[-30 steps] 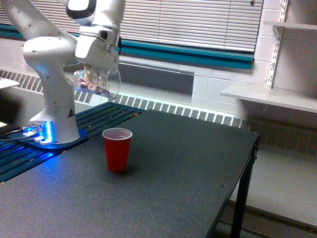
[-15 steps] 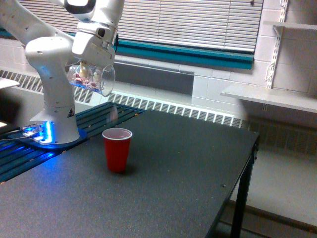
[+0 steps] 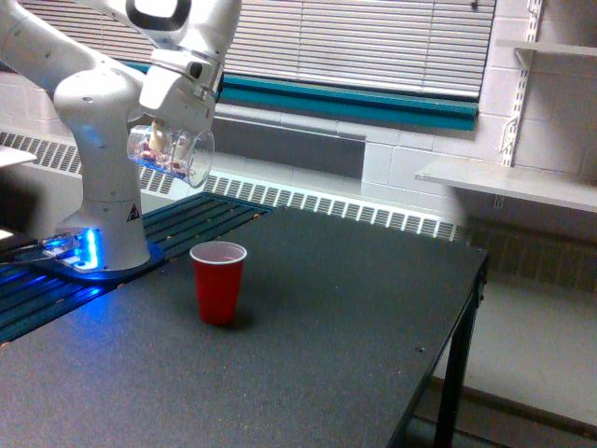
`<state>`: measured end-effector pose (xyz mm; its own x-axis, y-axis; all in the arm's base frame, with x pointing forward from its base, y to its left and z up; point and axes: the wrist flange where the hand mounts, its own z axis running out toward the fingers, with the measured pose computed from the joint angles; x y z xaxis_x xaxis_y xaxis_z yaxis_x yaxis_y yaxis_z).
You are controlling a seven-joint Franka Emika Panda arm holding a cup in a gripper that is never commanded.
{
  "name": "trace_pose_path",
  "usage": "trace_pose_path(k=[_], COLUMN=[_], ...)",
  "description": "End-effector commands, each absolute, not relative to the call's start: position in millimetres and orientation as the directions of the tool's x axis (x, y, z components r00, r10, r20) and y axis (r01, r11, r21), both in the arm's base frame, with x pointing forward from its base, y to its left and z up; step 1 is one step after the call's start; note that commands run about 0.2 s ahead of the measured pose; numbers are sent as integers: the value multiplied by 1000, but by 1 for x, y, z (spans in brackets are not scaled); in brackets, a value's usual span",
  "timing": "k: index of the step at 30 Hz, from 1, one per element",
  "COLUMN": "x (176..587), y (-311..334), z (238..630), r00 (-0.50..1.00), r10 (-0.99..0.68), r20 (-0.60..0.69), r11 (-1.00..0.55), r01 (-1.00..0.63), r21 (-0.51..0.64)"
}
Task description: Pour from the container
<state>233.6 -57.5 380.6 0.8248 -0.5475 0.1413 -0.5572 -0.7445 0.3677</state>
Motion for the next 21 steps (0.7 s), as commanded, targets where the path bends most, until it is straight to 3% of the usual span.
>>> trace_pose_path(k=[1, 21], x=[229, 226], y=[-47, -39], z=[361, 346], r00=[822, 838], r10=[-556, -539], r20=[125, 91], r11=[-728, -711], r01=[-554, -510], r21=[403, 484])
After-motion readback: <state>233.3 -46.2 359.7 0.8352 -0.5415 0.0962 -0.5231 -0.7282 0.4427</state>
